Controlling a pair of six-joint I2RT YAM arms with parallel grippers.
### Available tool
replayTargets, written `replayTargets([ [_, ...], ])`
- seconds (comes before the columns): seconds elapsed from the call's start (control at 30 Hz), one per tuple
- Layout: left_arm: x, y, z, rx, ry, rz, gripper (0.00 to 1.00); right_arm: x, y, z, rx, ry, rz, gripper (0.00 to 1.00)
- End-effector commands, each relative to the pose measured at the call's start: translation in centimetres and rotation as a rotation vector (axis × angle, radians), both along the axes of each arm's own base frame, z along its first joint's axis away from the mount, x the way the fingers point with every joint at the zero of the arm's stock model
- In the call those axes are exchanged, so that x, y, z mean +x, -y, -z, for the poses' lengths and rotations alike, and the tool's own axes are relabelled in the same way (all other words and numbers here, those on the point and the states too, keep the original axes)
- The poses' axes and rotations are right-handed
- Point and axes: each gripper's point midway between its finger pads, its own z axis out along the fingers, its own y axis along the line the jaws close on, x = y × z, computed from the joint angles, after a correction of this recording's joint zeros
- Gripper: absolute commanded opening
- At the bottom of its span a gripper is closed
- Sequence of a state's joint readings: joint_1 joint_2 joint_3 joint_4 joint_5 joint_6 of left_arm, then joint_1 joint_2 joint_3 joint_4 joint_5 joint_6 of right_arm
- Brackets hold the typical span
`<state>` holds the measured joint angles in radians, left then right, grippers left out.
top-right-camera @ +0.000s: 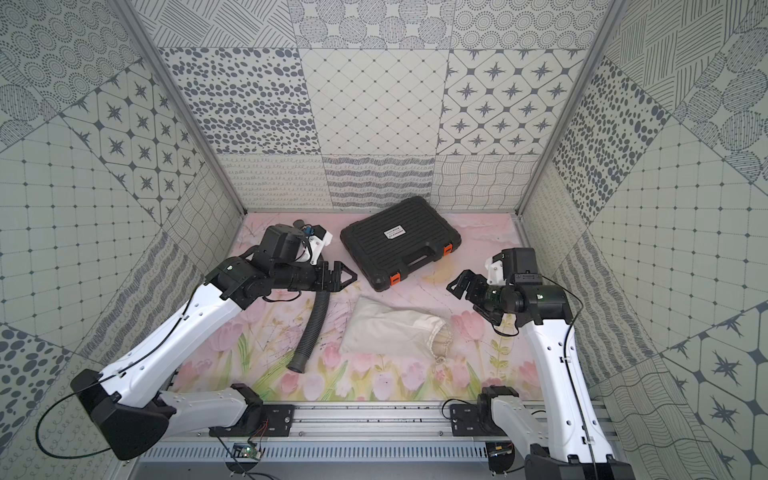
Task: Close the soil bag
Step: Adjust the soil bag at the center of the board.
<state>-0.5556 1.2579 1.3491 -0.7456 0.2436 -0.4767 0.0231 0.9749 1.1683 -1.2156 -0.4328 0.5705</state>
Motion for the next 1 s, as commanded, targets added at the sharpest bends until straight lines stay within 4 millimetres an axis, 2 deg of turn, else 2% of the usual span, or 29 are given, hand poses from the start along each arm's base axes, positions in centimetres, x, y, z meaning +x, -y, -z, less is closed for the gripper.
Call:
replayTargets([
  [0.0, -2.8, 1.1, -0.1, -0.015, -0.059, 0.076, 0.97, -2.1, -0.6, 0.3, 0.034, -0.056, -0.010, 0.97],
  [0.17, -4.2, 2.3, 1.0, 0.010, -0.101, 0.091, 0.97, -4.3, -0.8, 0.2, 0.055, -0.055, -0.017, 0.97],
  [0.37, -5.3, 4.0, 1.7, 0.050, -0.098, 0.109, 0.97, -6.4, -0.7, 2.5, 0.057, -0.126, 0.002, 0.97],
  [0.5, -5.0, 4.7, 1.8, 0.063, -0.093, 0.116, 0.97, -7.6, -0.6, 4.0, 0.062, -0.173, 0.029, 0.97],
  [0.63, -4.1, 5.4, 1.6, 0.076, -0.055, 0.139, 0.97, -7.9, -0.6, 5.5, 0.066, -0.197, 0.037, 0.97],
  [0.77, -3.6, 6.8, 1.6, 0.070, -0.062, 0.191, 0.97, -8.2, -0.8, 7.3, 0.110, -0.222, 0.087, 0.95],
  [0.97, -3.1, 7.5, 1.4, 0.059, -0.049, 0.201, 0.97, -9.2, 0.0, 10.0, 0.077, -0.287, 0.143, 0.89],
])
